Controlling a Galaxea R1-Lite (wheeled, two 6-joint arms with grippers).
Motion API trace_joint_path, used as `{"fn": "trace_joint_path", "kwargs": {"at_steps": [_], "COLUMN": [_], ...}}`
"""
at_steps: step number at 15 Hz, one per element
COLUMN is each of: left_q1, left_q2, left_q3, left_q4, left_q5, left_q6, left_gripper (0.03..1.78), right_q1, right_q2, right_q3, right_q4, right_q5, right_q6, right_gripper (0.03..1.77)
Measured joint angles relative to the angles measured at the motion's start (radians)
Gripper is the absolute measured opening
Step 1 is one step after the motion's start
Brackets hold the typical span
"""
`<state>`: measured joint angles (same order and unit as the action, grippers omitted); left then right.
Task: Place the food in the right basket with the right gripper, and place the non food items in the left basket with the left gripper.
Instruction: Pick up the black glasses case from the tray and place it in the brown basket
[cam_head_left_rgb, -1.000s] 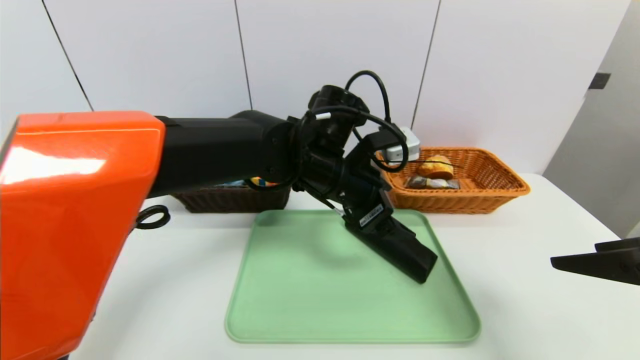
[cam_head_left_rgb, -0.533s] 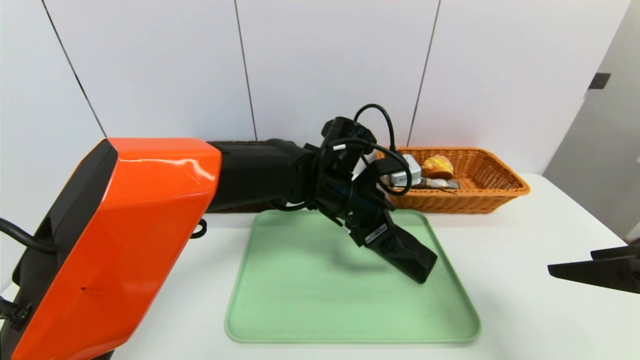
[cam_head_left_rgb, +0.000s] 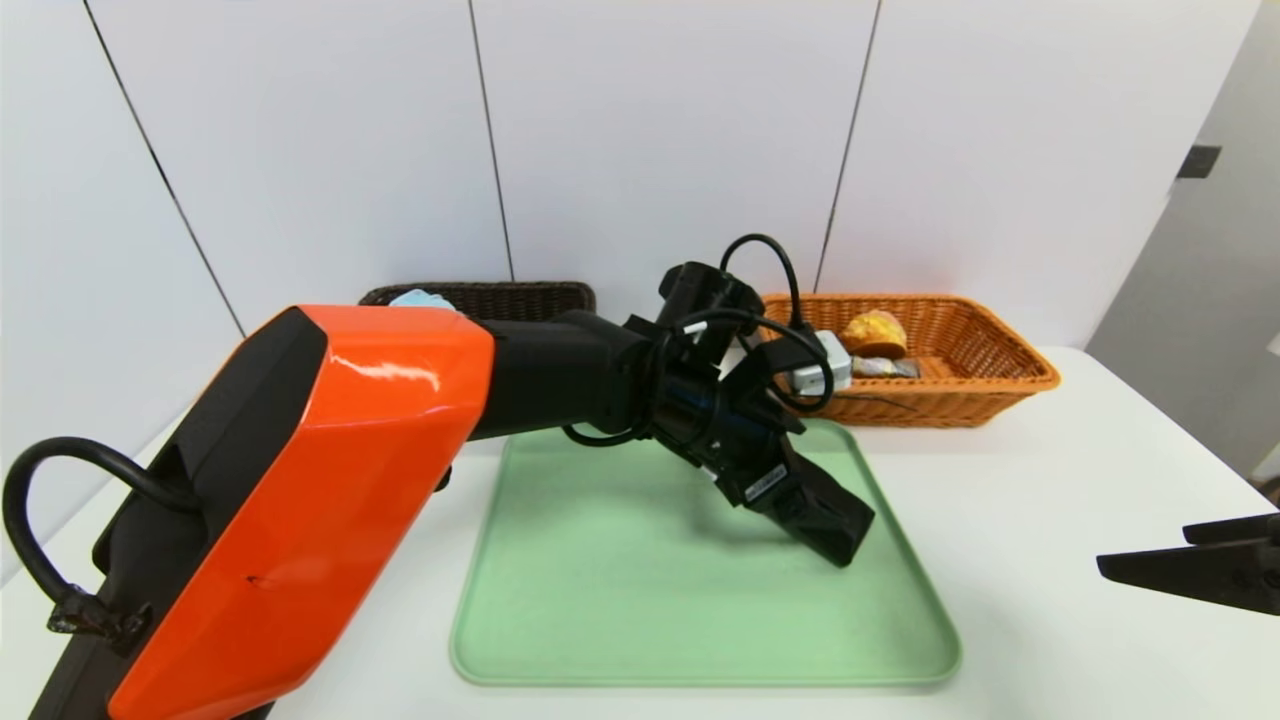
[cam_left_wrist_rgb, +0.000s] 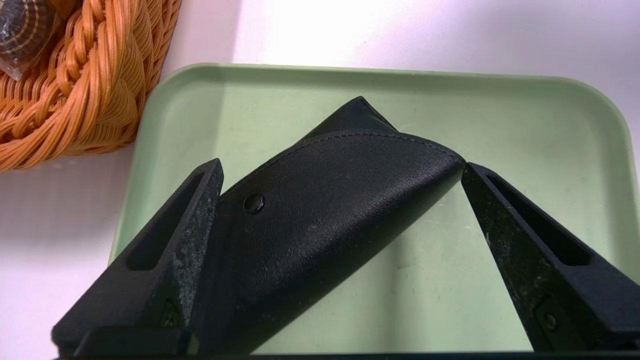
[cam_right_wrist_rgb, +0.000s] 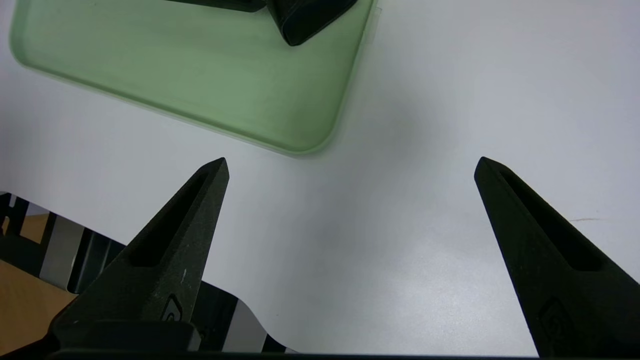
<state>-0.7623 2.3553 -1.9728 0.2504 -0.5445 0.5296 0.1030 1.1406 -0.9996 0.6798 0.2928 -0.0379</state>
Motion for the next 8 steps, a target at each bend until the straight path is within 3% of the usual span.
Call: {"fn": "trace_joint_path", "kwargs": {"at_steps": [5,8], "left_q1": [-0.002,-0.001], "left_q2": [0.022,0.031], "left_q3": [0.0,0.0], "left_q4": [-0.006,-0.009], "left_q5": [-0.009,-0.059], "left_q6": [0.01,0.016], "left_gripper": [1.69,1.69], "right_q1": [-0.001,0.0], "right_q2": [-0.004,-0.003], "right_q3": [0.012,0.021], "right_q4": [0.0,-0.001], "right_q5": [0.001,0.001], "right_q6": [-0.001,-0.001], "right_gripper": [1.69,1.69]}}
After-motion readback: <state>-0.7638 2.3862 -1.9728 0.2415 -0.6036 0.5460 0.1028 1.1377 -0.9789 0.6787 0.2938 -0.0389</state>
